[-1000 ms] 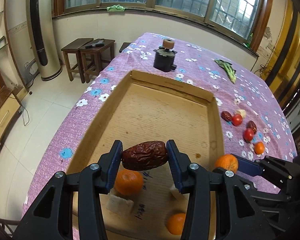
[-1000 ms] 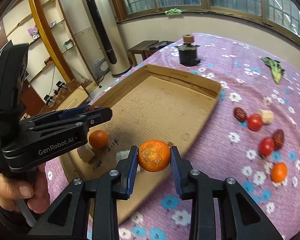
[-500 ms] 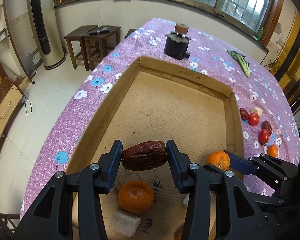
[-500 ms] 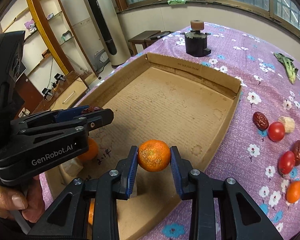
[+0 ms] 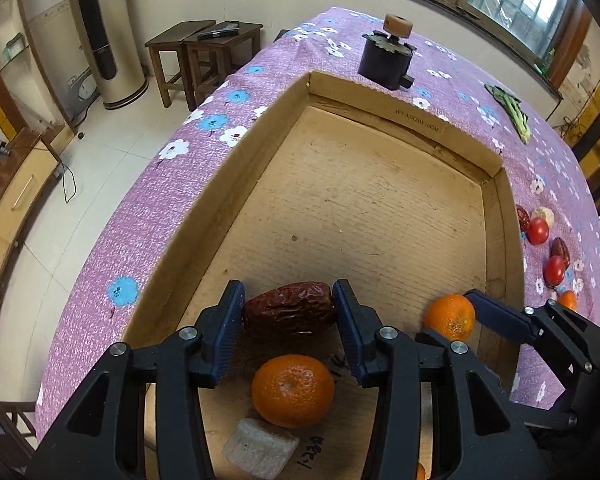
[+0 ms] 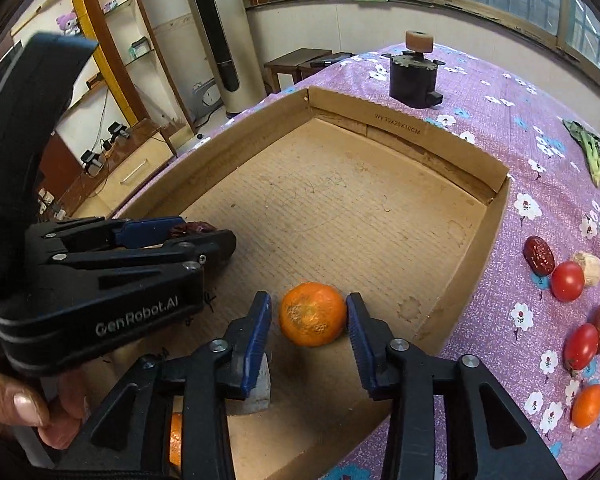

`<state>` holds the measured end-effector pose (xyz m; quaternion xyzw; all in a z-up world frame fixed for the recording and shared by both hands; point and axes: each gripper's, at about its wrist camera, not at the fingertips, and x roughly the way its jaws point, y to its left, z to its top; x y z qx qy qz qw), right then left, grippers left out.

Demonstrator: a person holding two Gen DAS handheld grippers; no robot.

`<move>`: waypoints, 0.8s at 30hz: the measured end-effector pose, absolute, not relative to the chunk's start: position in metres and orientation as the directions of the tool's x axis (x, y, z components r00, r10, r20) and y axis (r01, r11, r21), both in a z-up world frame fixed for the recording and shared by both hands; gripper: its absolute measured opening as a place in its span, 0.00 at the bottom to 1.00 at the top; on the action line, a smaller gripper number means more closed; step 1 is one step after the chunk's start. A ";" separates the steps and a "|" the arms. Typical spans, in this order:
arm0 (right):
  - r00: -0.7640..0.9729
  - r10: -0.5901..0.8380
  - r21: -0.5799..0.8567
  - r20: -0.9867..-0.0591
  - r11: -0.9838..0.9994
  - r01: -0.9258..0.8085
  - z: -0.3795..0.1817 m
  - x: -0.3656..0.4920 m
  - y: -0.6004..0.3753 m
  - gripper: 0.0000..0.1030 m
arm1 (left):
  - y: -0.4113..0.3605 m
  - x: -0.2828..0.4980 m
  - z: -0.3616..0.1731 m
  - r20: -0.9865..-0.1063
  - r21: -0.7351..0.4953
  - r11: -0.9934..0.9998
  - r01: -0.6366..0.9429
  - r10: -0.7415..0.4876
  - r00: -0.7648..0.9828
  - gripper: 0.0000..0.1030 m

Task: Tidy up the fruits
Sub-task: 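Open both grippers to drop the date and orange into the tray, then grasp a red tomato with the left gripper while the right gripper grasps an orange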

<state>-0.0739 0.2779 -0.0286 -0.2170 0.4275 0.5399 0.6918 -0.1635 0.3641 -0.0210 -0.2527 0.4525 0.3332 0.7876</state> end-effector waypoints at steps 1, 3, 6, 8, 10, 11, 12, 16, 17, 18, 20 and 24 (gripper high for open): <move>0.054 0.567 0.161 -0.822 0.324 -0.932 -0.027 -0.073 0.276 0.48 | 0.364 -0.165 -0.020 -0.879 -0.104 0.647 -0.755 0.295 0.374 0.43; 0.060 0.571 0.159 -0.819 0.326 -0.932 -0.024 -0.073 0.273 0.49 | 0.361 -0.167 -0.016 -0.876 -0.111 0.644 -0.757 0.297 0.381 0.44; 0.059 0.585 0.172 -0.809 0.332 -0.927 -0.017 -0.072 0.263 0.49 | 0.355 -0.169 -0.009 -0.862 -0.128 0.645 -0.753 0.303 0.406 0.57; 0.062 0.598 0.182 -0.799 0.339 -0.923 -0.012 -0.071 0.252 0.49 | 0.348 -0.171 -0.001 -0.847 -0.140 0.650 -0.747 0.312 0.431 0.58; 0.060 0.611 0.199 -0.789 0.347 -0.917 -0.007 -0.070 0.240 0.49 | 0.342 -0.172 0.004 -0.836 -0.150 0.657 -0.739 0.314 0.449 0.57; 0.059 0.618 0.209 -0.784 0.351 -0.913 -0.004 -0.068 0.233 0.49 | 0.338 -0.172 0.007 -0.831 -0.159 0.662 -0.733 0.311 0.461 0.57; 0.062 0.624 0.215 -0.779 0.359 -0.908 -0.002 -0.067 0.225 0.49 | 0.334 -0.171 0.009 -0.828 -0.163 0.667 -0.727 0.308 0.468 0.57; 0.086 0.634 0.226 -0.769 0.395 -0.890 0.004 -0.058 0.195 0.49 | 0.316 -0.164 0.015 -0.821 -0.169 0.695 -0.698 0.293 0.490 0.57; 0.095 0.635 0.226 -0.767 0.405 -0.886 0.005 -0.055 0.187 0.49 | 0.311 -0.161 0.017 -0.819 -0.172 0.704 -0.689 0.286 0.497 0.57; 0.107 0.633 0.223 -0.766 0.419 -0.880 0.006 -0.052 0.178 0.49 | 0.306 -0.159 0.018 -0.817 -0.173 0.712 -0.681 0.282 0.503 0.57; 0.126 0.635 0.225 -0.762 0.442 -0.868 0.009 -0.045 0.160 0.49 | 0.295 -0.154 0.022 -0.813 -0.177 0.729 -0.662 0.271 0.516 0.57; 0.167 0.629 0.226 -0.759 0.495 -0.839 0.010 -0.029 0.129 0.49 | 0.271 -0.143 0.029 -0.802 -0.182 0.766 -0.617 0.247 0.544 0.57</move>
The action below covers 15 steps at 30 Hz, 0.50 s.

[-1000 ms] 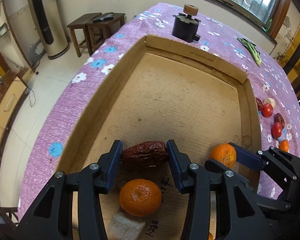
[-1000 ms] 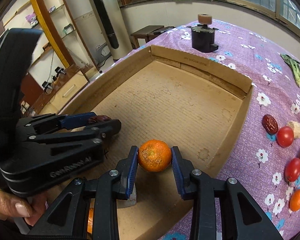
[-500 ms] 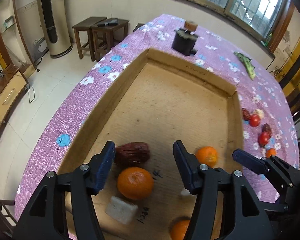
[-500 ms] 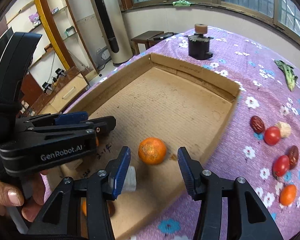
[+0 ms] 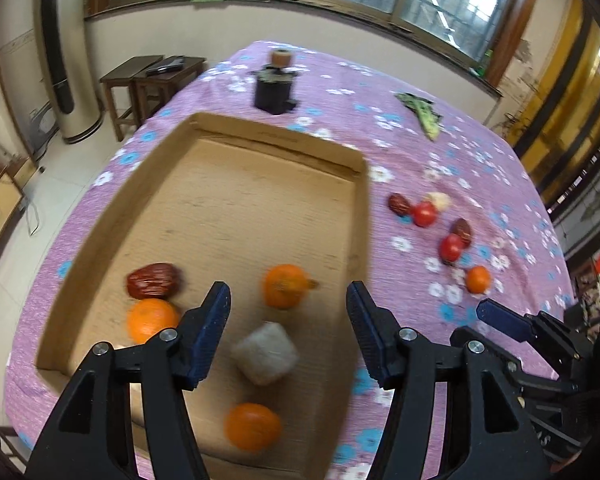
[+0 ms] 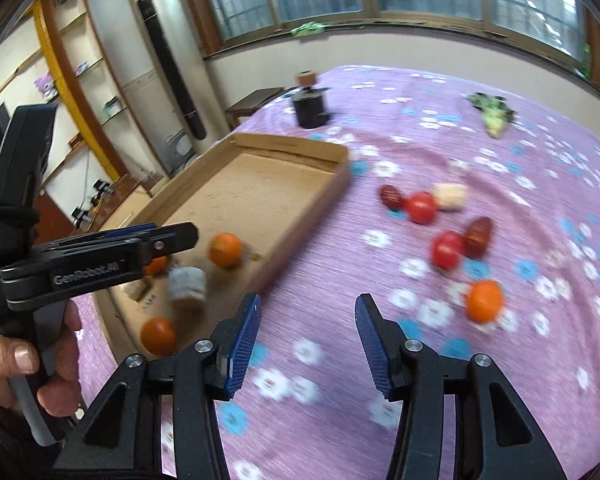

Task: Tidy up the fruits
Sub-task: 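Grasp a red tomato with the left gripper while the right gripper grasps an orange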

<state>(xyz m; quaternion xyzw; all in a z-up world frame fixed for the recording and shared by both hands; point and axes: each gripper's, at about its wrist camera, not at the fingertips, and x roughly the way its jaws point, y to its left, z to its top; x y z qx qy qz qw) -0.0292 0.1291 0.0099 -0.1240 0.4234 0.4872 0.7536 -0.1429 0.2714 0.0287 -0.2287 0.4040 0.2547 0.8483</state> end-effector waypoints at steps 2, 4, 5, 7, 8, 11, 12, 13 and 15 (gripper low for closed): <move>0.189 0.624 0.226 -0.758 0.525 -0.821 0.009 -0.021 0.112 0.49 | 0.260 -0.136 0.030 -0.800 -0.183 0.785 -0.592 0.232 0.554 0.57; 0.206 0.617 0.229 -0.760 0.550 -0.803 0.008 -0.012 0.098 0.49 | 0.249 -0.128 0.032 -0.798 -0.182 0.804 -0.567 0.216 0.563 0.57; 0.212 0.614 0.232 -0.761 0.562 -0.794 0.007 -0.008 0.091 0.49 | 0.243 -0.124 0.033 -0.797 -0.180 0.814 -0.553 0.208 0.566 0.57; 0.223 0.606 0.237 -0.764 0.585 -0.776 0.004 0.001 0.079 0.49 | 0.232 -0.116 0.032 -0.799 -0.174 0.828 -0.533 0.198 0.568 0.57; 0.227 0.602 0.239 -0.765 0.594 -0.768 0.003 0.004 0.075 0.49 | 0.227 -0.112 0.032 -0.800 -0.172 0.835 -0.523 0.192 0.568 0.57; 0.236 0.592 0.245 -0.770 0.617 -0.748 -0.002 0.014 0.062 0.49 | 0.216 -0.104 0.030 -0.804 -0.168 0.849 -0.501 0.176 0.568 0.57; 0.237 0.591 0.247 -0.771 0.621 -0.744 -0.004 0.016 0.060 0.49 | 0.213 -0.101 0.029 -0.806 -0.168 0.852 -0.496 0.171 0.567 0.57; 0.238 0.589 0.248 -0.772 0.625 -0.740 -0.005 0.018 0.058 0.49 | 0.210 -0.099 0.029 -0.807 -0.167 0.854 -0.492 0.168 0.567 0.57; 0.240 0.586 0.249 -0.774 0.629 -0.737 -0.008 0.020 0.054 0.49 | 0.205 -0.095 0.028 -0.809 -0.165 0.859 -0.485 0.163 0.564 0.57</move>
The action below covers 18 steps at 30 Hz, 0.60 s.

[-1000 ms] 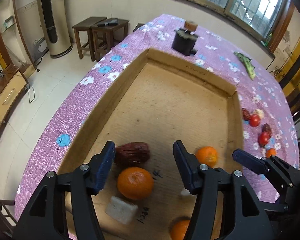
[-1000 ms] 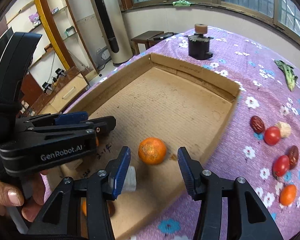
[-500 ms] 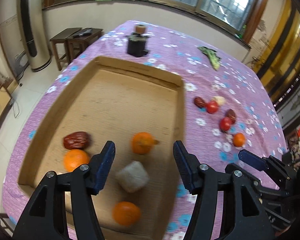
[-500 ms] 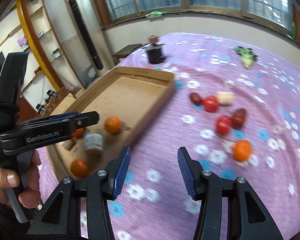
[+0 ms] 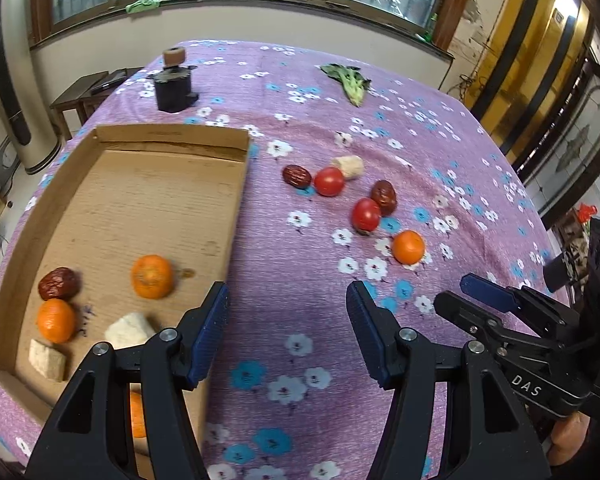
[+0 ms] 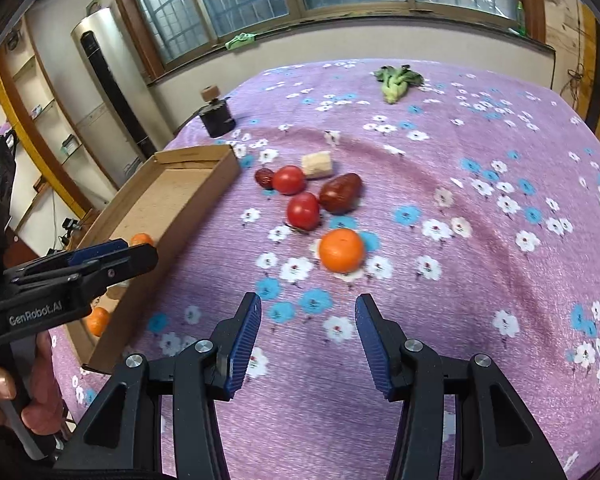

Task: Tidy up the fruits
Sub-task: 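Grasp a red tomato with the left gripper while the right gripper grasps an orange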

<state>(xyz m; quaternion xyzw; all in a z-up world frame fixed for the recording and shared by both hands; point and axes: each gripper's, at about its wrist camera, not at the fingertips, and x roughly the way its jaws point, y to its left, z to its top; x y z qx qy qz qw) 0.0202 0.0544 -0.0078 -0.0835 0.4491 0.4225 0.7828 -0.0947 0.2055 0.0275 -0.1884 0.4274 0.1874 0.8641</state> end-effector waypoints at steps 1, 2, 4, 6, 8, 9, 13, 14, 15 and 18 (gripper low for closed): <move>0.238 0.586 0.250 -0.775 0.630 -0.735 -0.009 0.021 0.053 0.49 | 0.203 -0.092 0.027 -0.811 -0.163 0.861 -0.481 0.160 0.562 0.57; 0.237 0.585 0.252 -0.775 0.631 -0.733 -0.010 0.022 0.053 0.49 | 0.202 -0.091 0.026 -0.813 -0.162 0.863 -0.479 0.159 0.561 0.57; 0.235 0.586 0.256 -0.775 0.633 -0.731 -0.013 0.025 0.052 0.49 | 0.199 -0.088 0.025 -0.815 -0.160 0.865 -0.475 0.156 0.558 0.57; 0.235 0.584 0.254 -0.777 0.632 -0.732 -0.015 0.027 0.054 0.49 | 0.198 -0.084 0.023 -0.817 -0.160 0.869 -0.468 0.149 0.557 0.57; 0.234 0.580 0.249 -0.780 0.631 -0.735 -0.018 0.030 0.057 0.49 | 0.197 -0.080 0.021 -0.818 -0.158 0.873 -0.461 0.145 0.556 0.57; 0.232 0.579 0.247 -0.782 0.629 -0.737 -0.020 0.032 0.060 0.49 | 0.197 -0.077 0.020 -0.819 -0.160 0.874 -0.458 0.142 0.556 0.57; 0.236 0.561 0.222 -0.793 0.628 -0.746 -0.028 0.041 0.073 0.49 | 0.195 -0.063 0.018 -0.821 -0.174 0.881 -0.440 0.117 0.559 0.57; 0.238 0.554 0.215 -0.798 0.629 -0.747 -0.030 0.044 0.077 0.49 | 0.194 -0.058 0.018 -0.821 -0.174 0.886 -0.430 0.111 0.561 0.57; 0.237 0.552 0.210 -0.799 0.627 -0.750 -0.032 0.047 0.081 0.49 | 0.193 -0.053 0.017 -0.821 -0.173 0.890 -0.422 0.106 0.562 0.57; 0.249 0.532 0.182 -0.809 0.630 -0.755 -0.039 0.056 0.092 0.49 | 0.190 -0.036 0.014 -0.824 -0.173 0.899 -0.402 0.092 0.559 0.57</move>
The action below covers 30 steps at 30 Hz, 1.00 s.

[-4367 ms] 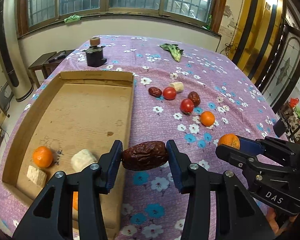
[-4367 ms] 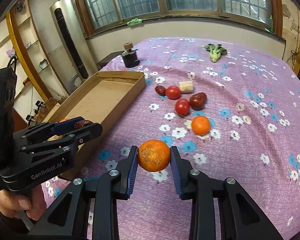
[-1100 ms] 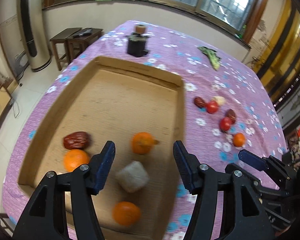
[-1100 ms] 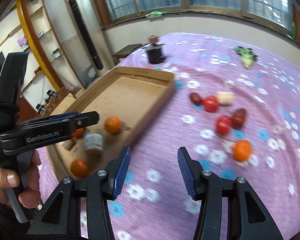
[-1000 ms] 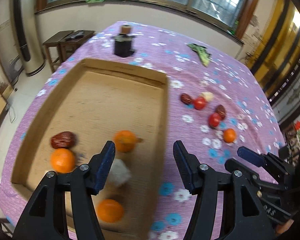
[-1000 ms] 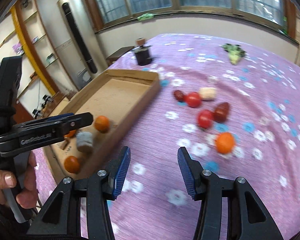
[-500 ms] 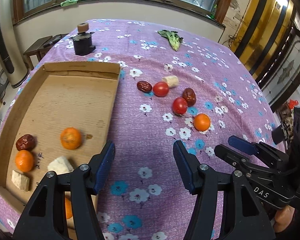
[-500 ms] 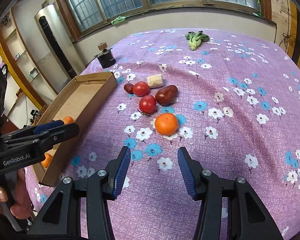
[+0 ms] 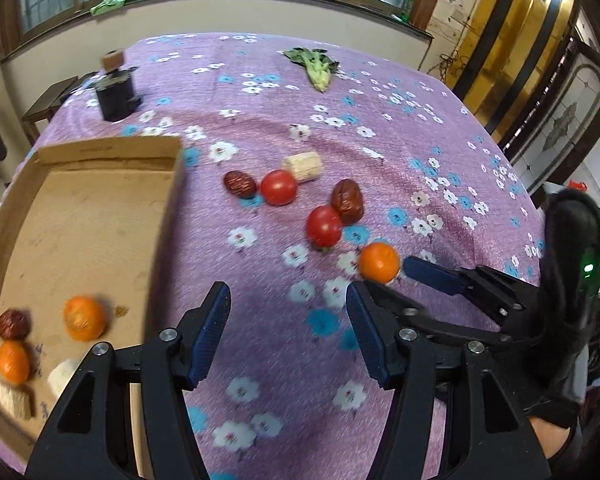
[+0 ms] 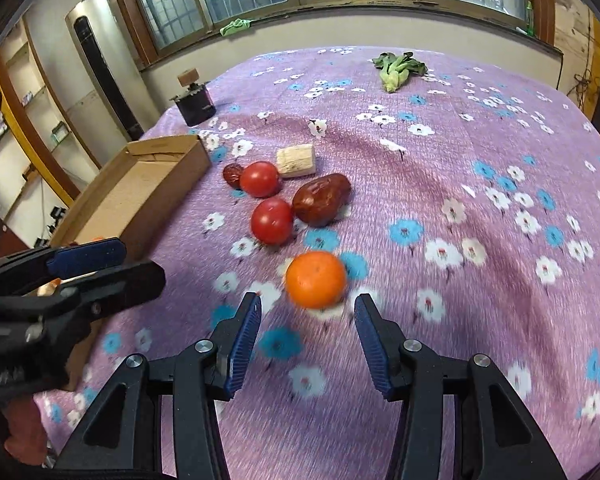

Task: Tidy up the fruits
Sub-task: 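Grasp a red tomato with the left gripper while the right gripper grasps an orange, then carry the tomato and the orange in both grippers over the tray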

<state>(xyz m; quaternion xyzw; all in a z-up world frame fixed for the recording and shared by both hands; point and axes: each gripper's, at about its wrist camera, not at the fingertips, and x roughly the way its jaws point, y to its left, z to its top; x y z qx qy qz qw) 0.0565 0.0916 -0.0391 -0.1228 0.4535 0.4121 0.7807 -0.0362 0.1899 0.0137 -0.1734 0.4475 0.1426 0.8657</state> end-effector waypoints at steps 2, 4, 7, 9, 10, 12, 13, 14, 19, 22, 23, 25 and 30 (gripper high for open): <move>0.249 0.530 0.179 -0.811 0.630 -0.756 -0.044 0.063 0.095 0.46 | 0.188 -0.024 0.009 -0.829 -0.170 0.904 -0.393 0.084 0.552 0.57; 0.237 0.543 0.192 -0.805 0.617 -0.763 -0.043 0.065 0.095 0.35 | 0.188 -0.013 0.005 -0.834 -0.173 0.907 -0.384 0.073 0.548 0.57; 0.244 0.554 0.202 -0.796 0.623 -0.755 -0.040 0.064 0.084 0.33 | 0.187 0.005 -0.003 -0.838 -0.175 0.912 -0.372 0.060 0.542 0.57; 0.248 0.557 0.212 -0.793 0.634 -0.744 -0.039 0.064 0.074 0.33 | 0.185 0.014 -0.009 -0.840 -0.181 0.915 -0.362 0.048 0.541 0.57; 0.246 0.559 0.222 -0.792 0.639 -0.736 -0.039 0.064 0.069 0.33 | 0.185 0.019 -0.012 -0.843 -0.178 0.915 -0.362 0.048 0.536 0.57; 0.246 0.558 0.236 -0.793 0.653 -0.720 -0.039 0.064 0.059 0.33 | 0.184 0.026 -0.018 -0.845 -0.170 0.918 -0.358 0.051 0.532 0.57; 0.245 0.558 0.241 -0.793 0.657 -0.715 -0.039 0.064 0.055 0.33 | 0.184 0.030 -0.021 -0.846 -0.163 0.920 -0.357 0.055 0.530 0.57; 0.243 0.560 0.248 -0.792 0.659 -0.710 -0.039 0.063 0.052 0.33 | 0.183 0.033 -0.023 -0.846 -0.153 0.922 -0.356 0.064 0.529 0.55; 0.249 0.566 0.262 -0.786 0.669 -0.696 -0.034 0.059 0.041 0.33 | 0.177 0.039 -0.027 -0.834 -0.081 0.933 -0.350 0.128 0.536 0.25; 0.255 0.572 0.263 -0.779 0.668 -0.696 -0.028 0.056 0.039 0.33 | 0.177 0.032 -0.026 -0.831 -0.103 0.933 -0.345 0.109 0.545 0.25; 0.259 0.576 0.262 -0.775 0.667 -0.697 -0.025 0.054 0.038 0.33 | 0.176 0.029 -0.024 -0.828 -0.095 0.933 -0.348 0.119 0.548 0.25; 0.263 0.581 0.263 -0.770 0.665 -0.699 -0.021 0.051 0.037 0.33 | 0.175 0.019 -0.020 -0.824 -0.088 0.930 -0.357 0.133 0.550 0.25; 0.270 0.596 0.262 -0.756 0.653 -0.710 -0.010 0.041 0.038 0.33 | 0.177 -0.008 -0.011 -0.813 -0.095 0.915 -0.392 0.156 0.561 0.25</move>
